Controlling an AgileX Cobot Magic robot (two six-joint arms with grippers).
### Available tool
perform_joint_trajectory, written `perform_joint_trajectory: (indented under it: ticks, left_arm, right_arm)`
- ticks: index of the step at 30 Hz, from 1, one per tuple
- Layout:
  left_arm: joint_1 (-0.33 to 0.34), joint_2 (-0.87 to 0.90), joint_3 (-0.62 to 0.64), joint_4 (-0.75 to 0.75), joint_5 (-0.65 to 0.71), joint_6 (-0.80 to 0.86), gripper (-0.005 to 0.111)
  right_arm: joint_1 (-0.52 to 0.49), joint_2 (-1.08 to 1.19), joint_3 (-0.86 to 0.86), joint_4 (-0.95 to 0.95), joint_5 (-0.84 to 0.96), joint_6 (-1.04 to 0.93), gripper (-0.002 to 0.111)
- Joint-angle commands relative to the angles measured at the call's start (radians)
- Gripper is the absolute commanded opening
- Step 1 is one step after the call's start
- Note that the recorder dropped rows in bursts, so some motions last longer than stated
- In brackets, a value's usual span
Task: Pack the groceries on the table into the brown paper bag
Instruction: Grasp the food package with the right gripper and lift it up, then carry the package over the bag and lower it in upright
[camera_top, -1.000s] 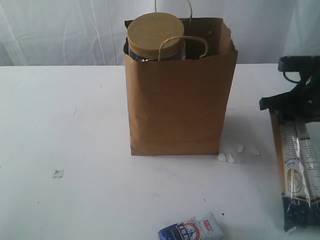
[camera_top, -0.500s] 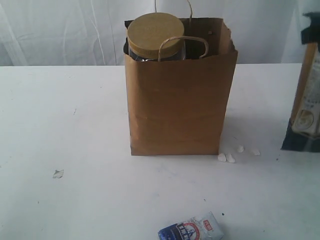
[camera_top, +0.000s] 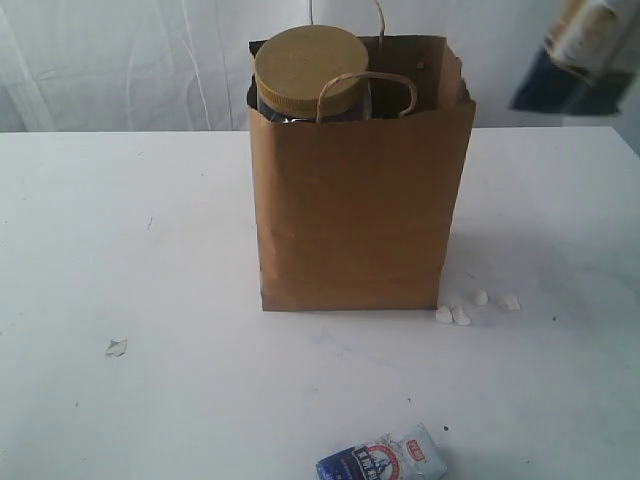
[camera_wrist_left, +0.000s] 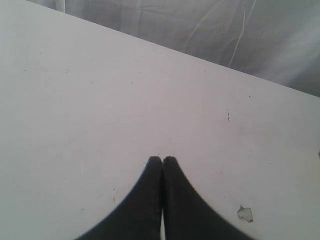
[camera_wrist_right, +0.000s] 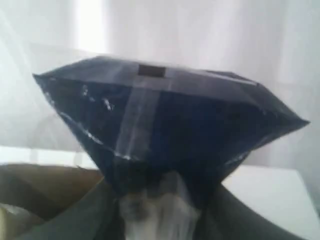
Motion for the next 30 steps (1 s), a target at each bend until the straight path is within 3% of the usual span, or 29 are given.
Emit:
perform_joint_trajectory:
  ticks: [1,9,14,18,30]
  left_arm:
    - [-0.004,-0.004,0.003,-0.023,0.008,-0.004,0.000]
    - [-0.004,-0.004,0.003,-0.037,0.008,-0.004,0.000]
    - [-0.004,-0.004,0.003,-0.037,0.006,-0.004,0.000]
    - [-0.004,-0.004,0.003,-0.037,0.004,-0.004,0.000]
    - [-0.004,-0.004,0.003,-0.037,0.003,-0.004,0.000]
  right_arm:
    - [0.002,0.049,-0.108,0.460,-0.148,-0.224,0.000]
    - [0.062,0.220,-0.234,0.911,-0.164,-0.443,0.000]
    - [0.064,0.303,-0.280,1.169,-0.175,-0.682,0.000]
    - [0.064,0.342,-0.288,1.181,-0.206,-0.819,0.000]
    - [0.064,0.425,-0.288,1.175,-0.233,-0.874,0.000]
